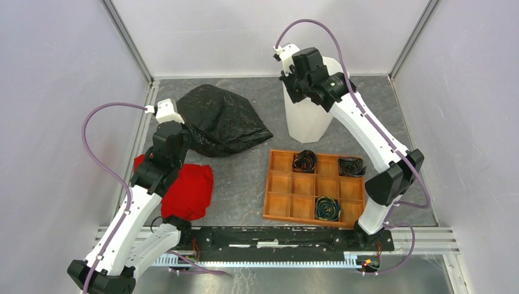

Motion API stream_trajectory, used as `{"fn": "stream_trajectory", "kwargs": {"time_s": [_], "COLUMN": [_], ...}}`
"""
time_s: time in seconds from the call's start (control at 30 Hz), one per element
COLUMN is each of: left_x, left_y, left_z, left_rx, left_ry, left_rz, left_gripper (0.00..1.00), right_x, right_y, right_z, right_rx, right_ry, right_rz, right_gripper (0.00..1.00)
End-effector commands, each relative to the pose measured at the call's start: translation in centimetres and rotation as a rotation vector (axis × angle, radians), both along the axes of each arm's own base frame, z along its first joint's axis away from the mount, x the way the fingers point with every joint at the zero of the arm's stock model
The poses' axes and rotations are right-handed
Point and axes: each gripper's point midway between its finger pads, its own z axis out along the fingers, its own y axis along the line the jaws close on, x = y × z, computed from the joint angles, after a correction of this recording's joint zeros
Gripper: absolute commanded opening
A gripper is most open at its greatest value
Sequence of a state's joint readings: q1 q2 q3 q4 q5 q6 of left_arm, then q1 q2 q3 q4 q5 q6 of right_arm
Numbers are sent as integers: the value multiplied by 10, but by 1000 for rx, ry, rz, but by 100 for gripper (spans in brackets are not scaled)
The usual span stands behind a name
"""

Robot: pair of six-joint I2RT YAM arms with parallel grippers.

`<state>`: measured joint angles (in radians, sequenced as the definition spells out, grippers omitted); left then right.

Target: Put the trash bags into the trash bin

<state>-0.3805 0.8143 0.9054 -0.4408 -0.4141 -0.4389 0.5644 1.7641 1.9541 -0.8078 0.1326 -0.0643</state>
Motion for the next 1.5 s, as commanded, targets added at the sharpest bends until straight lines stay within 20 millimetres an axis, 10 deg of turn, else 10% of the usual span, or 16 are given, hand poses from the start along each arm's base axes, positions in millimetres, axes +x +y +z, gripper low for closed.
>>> {"fn": "stream_trajectory", "kwargs": {"time_s": [0.0,0.3,0.5,0.67,0.83,1.0,1.1,1.23,1.47], "left_x": [0,2,3,4,6,7,9,8,4], "left_y": [5,8,11,12,11,15,20,30,47], "left_z": [9,7,6,5,1,0,-2,2,9], "left_rx": [-3,-7,-8,-12,-10,-11,-9,-8,-10], "left_ry": [-33,-27,-26,-22,-8,-3,2,-5,-42], "left_rz": [13,20,31,31,30,45,61,99,171], "left_gripper": [2,2,2,2,2,2,2,2,2], "right_x": [-25,-30,-27,-28,-31,-70,-97,-119,-133], "right_y": [8,7,9,11,9,53,99,145,169], "right_z": [23,9,44,63,126,162,142,69,-56], "right_rx": [12,-54,7,19,18,91,83,-15,-8], "right_ry": [-20,-7,-80,-128,-287,-449,-444,-347,-355], "right_rz": [14,-20,-18,-4,8,210,375,556,715], "right_gripper": [0,9,16,47,72,81,82,82,85]}}
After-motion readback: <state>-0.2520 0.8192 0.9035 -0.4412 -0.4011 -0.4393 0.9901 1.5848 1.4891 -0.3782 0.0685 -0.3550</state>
